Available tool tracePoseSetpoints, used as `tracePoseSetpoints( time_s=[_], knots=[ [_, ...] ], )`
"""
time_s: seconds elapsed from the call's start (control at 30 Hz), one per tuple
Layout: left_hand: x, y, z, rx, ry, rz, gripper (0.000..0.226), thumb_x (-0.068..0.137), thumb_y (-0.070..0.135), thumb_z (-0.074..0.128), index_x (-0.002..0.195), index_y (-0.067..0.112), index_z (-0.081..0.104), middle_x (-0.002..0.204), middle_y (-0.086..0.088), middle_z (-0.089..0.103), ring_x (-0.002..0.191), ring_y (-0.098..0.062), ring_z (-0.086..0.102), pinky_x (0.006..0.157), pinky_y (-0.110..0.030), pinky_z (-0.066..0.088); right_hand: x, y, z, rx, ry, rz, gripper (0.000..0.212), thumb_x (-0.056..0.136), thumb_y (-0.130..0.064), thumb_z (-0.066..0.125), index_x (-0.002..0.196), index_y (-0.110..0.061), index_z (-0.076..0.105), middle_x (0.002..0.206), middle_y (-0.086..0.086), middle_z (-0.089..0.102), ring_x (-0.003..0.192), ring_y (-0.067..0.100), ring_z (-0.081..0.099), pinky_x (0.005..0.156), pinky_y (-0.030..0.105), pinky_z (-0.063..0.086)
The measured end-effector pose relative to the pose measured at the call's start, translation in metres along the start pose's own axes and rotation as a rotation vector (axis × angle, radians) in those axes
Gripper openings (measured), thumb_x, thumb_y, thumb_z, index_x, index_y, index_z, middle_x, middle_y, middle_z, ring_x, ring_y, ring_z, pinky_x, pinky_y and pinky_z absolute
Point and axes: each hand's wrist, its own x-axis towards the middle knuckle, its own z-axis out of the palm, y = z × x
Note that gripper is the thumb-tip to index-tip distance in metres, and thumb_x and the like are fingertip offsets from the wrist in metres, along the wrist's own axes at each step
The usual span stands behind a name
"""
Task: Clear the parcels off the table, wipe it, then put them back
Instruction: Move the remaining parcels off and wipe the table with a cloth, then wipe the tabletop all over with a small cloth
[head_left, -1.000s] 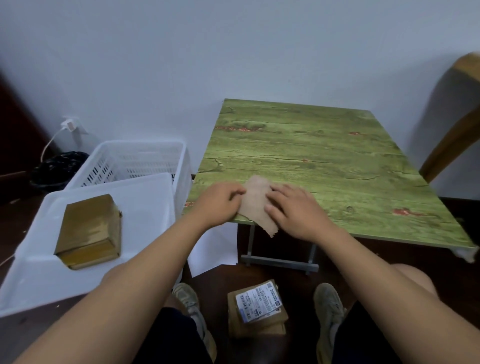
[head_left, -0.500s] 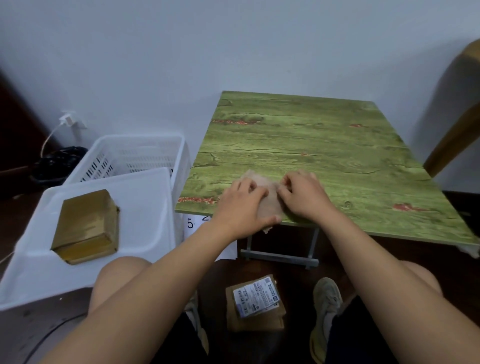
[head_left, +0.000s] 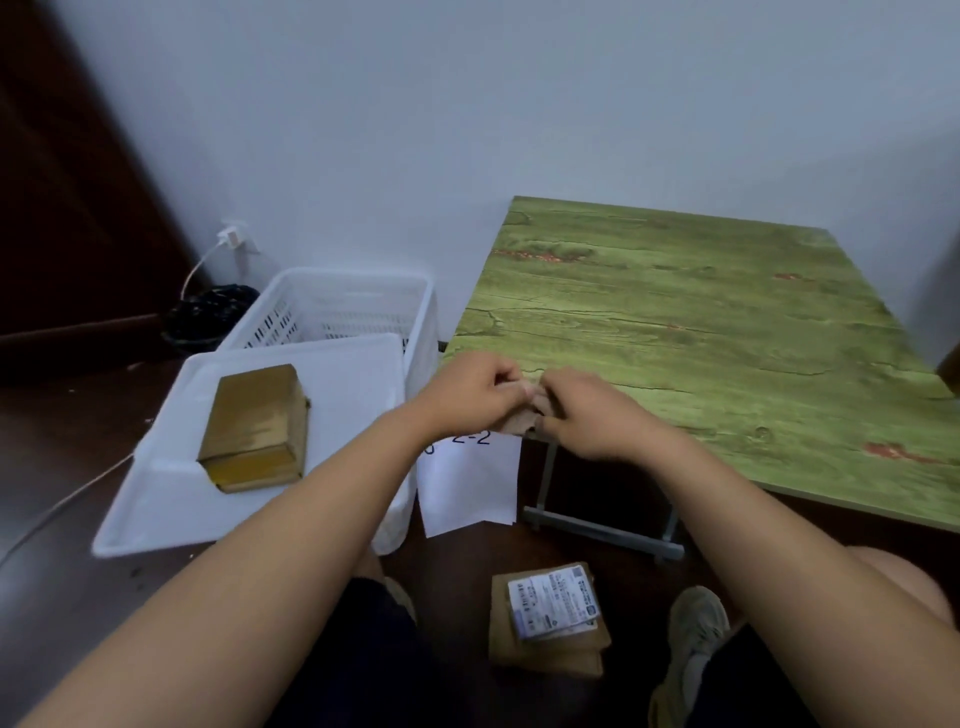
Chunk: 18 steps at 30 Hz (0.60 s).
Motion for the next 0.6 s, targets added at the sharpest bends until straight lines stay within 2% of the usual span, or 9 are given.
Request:
tracePoseSetpoints(
  time_s=[0.1,0.2,0.27,0.3,0.4,0.43,0.5,0.53,0.6],
  knots=[
    [-0.026,-0.017,-0.036,-0.32,0.05,-0.143,0.024,0.091,0.022,0.064,0.071,0.008,0.064,0.065,0.001,0.054,0.059,-0.007,0.046,0.055,-0.022,0.036,0.024,-0.037,-0.005,0.124,0.013,-0.064,0.015,0.087,-0.016,0.058,0.089,-0.017,0.044,0.087,0.001,0.05,0.082,0.023,0.048,0.063,0.032,0.027],
    [-0.041,-0.052,-0.071,-0.562,0.315,-0.363,0.02,0.081,0.029,0.063,0.074,0.011,0.068,0.071,-0.001,0.061,0.065,-0.012,0.053,0.059,-0.024,0.039,0.052,-0.083,-0.001,0.241,0.023,-0.118,0.009,0.084,-0.013,0.055,0.091,-0.013,0.05,0.085,0.003,0.058,0.079,0.026,0.055,0.064,0.036,0.04],
    [-0.054,-0.09,-0.086,-0.539,0.484,-0.56,0.02,0.081,0.023,0.056,0.084,0.009,0.069,0.077,-0.005,0.064,0.064,-0.017,0.056,0.058,-0.027,0.04,0.068,-0.114,0.011,0.368,-0.025,-0.095,0.009,0.083,-0.013,0.051,0.092,-0.015,0.049,0.08,0.006,0.066,0.067,0.028,0.062,0.059,0.037,0.05],
    [-0.063,-0.112,-0.09,-0.496,0.503,-0.666,0.019,0.086,0.018,0.052,0.089,0.007,0.067,0.077,-0.007,0.064,0.06,-0.018,0.056,0.057,-0.026,0.041,0.076,-0.128,0.02,0.411,-0.06,-0.08,0.009,0.083,-0.013,0.049,0.091,-0.016,0.048,0.078,0.008,0.068,0.061,0.029,0.065,0.056,0.038,0.052],
    [-0.096,-0.172,-0.083,-0.493,0.315,-0.894,0.018,0.094,0.012,0.044,0.093,0.005,0.06,0.072,-0.012,0.064,0.057,-0.019,0.057,0.053,-0.022,0.046,0.094,-0.161,0.051,0.475,-0.16,-0.041,0.007,0.086,-0.014,0.049,0.089,-0.017,0.043,0.081,0.011,0.069,0.063,0.028,0.068,0.054,0.037,0.053],
    [-0.106,-0.186,-0.078,-0.47,0.199,-0.939,0.018,0.094,0.014,0.044,0.092,0.007,0.06,0.074,-0.01,0.066,0.063,-0.02,0.059,0.057,-0.023,0.049,0.099,-0.169,0.064,0.514,-0.196,-0.015,0.008,0.086,-0.013,0.05,0.089,-0.017,0.043,0.083,0.01,0.069,0.068,0.026,0.067,0.055,0.035,0.052],
    [-0.116,-0.208,-0.069,-0.406,0.008,-0.973,0.02,0.093,0.021,0.049,0.1,0.01,0.063,0.093,-0.007,0.068,0.087,-0.02,0.063,0.081,-0.032,0.051,0.109,-0.176,0.094,0.635,-0.277,0.057,0.005,0.089,-0.011,0.05,0.086,-0.014,0.047,0.081,0.009,0.067,0.07,0.023,0.064,0.059,0.034,0.05],
    [-0.116,-0.215,-0.064,-0.397,-0.036,-0.97,0.022,0.093,0.023,0.051,0.108,0.012,0.063,0.104,-0.005,0.067,0.098,-0.02,0.061,0.089,-0.035,0.049,0.113,-0.177,0.11,0.701,-0.323,0.094,0.009,0.09,-0.01,0.049,0.082,-0.012,0.05,0.076,0.009,0.065,0.067,0.022,0.061,0.06,0.034,0.05],
    [-0.115,-0.22,-0.058,-0.384,-0.055,-0.952,0.031,0.092,0.025,0.051,0.12,0.015,0.059,0.12,-0.006,0.06,0.112,-0.024,0.055,0.093,-0.037,0.046,0.122,-0.171,0.146,0.81,-0.394,0.163,0.02,0.094,-0.013,0.048,0.075,-0.006,0.053,0.062,0.009,0.059,0.055,0.021,0.054,0.056,0.033,0.045]
  ],
)
